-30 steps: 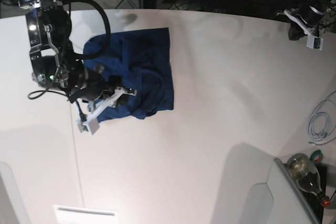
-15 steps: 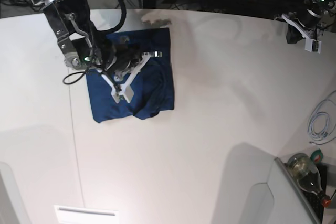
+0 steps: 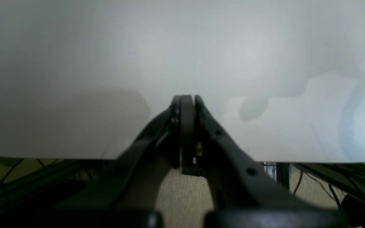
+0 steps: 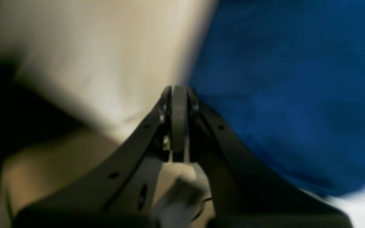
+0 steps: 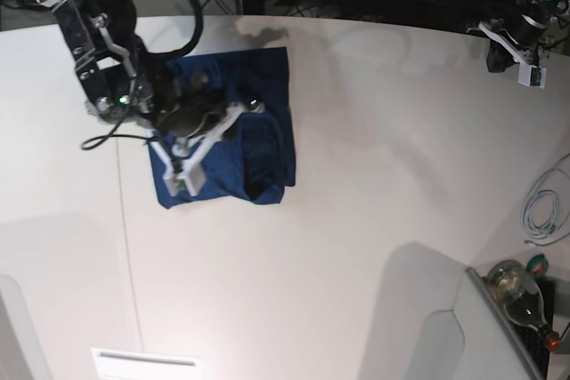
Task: Layout the t-shirt on the table in an organized manner, then fold the t-shirt properly
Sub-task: 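Press and tuck the folded layers with the right gripper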
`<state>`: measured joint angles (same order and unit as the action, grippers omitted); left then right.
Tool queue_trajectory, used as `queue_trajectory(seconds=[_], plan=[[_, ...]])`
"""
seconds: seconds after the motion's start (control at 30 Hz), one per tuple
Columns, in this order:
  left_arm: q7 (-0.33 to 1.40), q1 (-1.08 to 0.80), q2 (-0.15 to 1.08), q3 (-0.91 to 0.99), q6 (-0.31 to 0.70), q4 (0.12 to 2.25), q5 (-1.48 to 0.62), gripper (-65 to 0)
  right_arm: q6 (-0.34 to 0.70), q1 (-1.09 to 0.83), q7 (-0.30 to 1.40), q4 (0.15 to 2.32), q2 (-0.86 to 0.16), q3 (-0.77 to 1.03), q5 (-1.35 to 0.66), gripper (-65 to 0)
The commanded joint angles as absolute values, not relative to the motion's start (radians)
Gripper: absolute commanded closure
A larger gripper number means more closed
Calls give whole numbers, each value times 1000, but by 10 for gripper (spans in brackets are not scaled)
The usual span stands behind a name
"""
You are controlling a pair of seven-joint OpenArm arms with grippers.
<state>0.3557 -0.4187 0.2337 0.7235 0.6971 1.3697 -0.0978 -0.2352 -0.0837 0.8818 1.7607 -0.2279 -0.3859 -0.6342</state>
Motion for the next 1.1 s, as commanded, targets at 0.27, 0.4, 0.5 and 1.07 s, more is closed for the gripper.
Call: queue_trajectory(seconds=[0.27, 0.4, 0.5, 1.07], plan=[[337, -420, 249, 727, 698, 1383, -108, 0, -182, -48, 874, 1636, -239, -423, -647, -14], [337, -418, 249, 727, 698, 1383, -108, 0, -180, -47, 874, 1646, -236, -544, -647, -14], [337, -418, 249, 727, 698, 1382, -108, 0, -180, -42, 875, 1649, -225, -615, -647, -14], [337, -404, 252, 730, 698, 1330, -108, 0, -239, 2, 865, 1606, -214, -644, -645, -14]])
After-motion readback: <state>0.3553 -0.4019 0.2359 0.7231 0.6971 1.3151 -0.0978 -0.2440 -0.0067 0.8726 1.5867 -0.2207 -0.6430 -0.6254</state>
